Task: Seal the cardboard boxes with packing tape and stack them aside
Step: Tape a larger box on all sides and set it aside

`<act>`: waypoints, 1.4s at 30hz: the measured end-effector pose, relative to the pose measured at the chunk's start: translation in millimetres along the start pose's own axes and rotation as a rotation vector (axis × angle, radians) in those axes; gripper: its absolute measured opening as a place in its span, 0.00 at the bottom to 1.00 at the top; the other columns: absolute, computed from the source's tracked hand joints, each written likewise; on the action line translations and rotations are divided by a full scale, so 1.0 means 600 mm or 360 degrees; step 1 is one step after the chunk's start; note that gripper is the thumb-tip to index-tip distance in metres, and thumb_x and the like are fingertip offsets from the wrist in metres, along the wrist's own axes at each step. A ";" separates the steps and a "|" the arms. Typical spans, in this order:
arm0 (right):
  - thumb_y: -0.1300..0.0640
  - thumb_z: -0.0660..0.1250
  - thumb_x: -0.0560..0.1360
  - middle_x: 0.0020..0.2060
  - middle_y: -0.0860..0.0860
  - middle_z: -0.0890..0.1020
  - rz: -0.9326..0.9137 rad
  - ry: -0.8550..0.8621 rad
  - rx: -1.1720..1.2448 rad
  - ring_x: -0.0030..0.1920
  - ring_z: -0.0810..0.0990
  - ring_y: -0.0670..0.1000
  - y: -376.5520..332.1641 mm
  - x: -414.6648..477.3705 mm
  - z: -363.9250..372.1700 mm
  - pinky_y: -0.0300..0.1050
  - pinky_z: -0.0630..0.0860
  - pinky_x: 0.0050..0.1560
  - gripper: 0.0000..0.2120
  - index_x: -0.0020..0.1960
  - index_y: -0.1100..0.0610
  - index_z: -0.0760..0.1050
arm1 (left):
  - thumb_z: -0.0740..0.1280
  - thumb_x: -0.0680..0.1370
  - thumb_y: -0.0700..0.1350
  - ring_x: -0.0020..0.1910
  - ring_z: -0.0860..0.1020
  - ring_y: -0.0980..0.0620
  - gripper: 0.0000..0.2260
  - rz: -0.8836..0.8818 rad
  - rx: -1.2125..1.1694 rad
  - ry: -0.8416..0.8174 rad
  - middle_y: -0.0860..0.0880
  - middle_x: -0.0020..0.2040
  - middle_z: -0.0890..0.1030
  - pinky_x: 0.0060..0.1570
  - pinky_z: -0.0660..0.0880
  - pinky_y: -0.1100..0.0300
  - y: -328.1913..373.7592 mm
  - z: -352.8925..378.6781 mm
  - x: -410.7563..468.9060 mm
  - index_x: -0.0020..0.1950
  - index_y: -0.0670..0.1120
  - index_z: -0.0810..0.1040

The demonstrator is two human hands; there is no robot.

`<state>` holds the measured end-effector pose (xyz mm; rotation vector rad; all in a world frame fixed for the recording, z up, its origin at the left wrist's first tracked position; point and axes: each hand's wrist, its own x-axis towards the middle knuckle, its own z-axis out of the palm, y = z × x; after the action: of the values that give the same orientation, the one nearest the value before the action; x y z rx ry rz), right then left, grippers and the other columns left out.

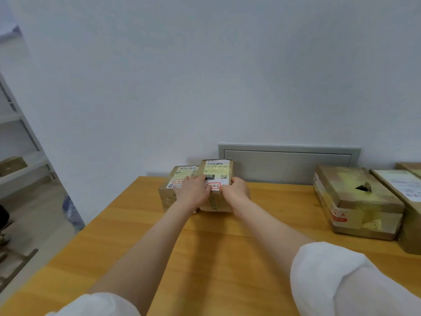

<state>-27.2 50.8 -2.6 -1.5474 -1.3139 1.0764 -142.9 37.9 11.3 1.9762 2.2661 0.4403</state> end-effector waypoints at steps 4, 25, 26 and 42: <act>0.59 0.62 0.76 0.61 0.54 0.78 -0.0021 -0.0074 -0.0112 0.56 0.77 0.56 0.009 0.014 0.032 0.46 0.75 0.51 0.17 0.64 0.57 0.74 | 0.55 0.82 0.46 0.66 0.69 0.42 0.17 0.0039 -0.0008 0.0006 0.40 0.67 0.72 0.69 0.60 0.48 -0.028 0.006 0.020 0.69 0.42 0.70; 0.56 0.62 0.77 0.69 0.56 0.66 -0.0264 0.0090 -0.0786 0.69 0.64 0.58 0.014 -0.067 -0.115 0.50 0.65 0.65 0.22 0.70 0.53 0.65 | 0.58 0.80 0.43 0.69 0.65 0.41 0.18 0.0101 0.0088 -0.0018 0.41 0.71 0.65 0.65 0.66 0.46 0.110 0.022 -0.051 0.69 0.43 0.69; 0.56 0.62 0.77 0.68 0.55 0.66 -0.0266 0.0128 -0.0797 0.69 0.64 0.58 0.018 -0.075 -0.138 0.49 0.65 0.65 0.22 0.70 0.53 0.66 | 0.58 0.79 0.43 0.69 0.66 0.41 0.18 0.0143 0.0065 -0.0043 0.41 0.70 0.65 0.65 0.67 0.46 0.132 0.025 -0.058 0.69 0.43 0.69; 0.58 0.62 0.77 0.68 0.57 0.65 -0.0003 0.0617 -0.0914 0.66 0.66 0.58 0.121 -0.091 -0.488 0.51 0.70 0.56 0.24 0.71 0.55 0.62 | 0.60 0.82 0.47 0.69 0.68 0.43 0.23 0.0403 -0.0661 -0.0200 0.40 0.71 0.69 0.62 0.66 0.55 0.445 0.100 -0.144 0.73 0.38 0.62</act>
<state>267.9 -29.1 21.3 -2.0424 -1.4087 0.3646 140.4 -7.4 20.1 2.0024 1.6868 0.7202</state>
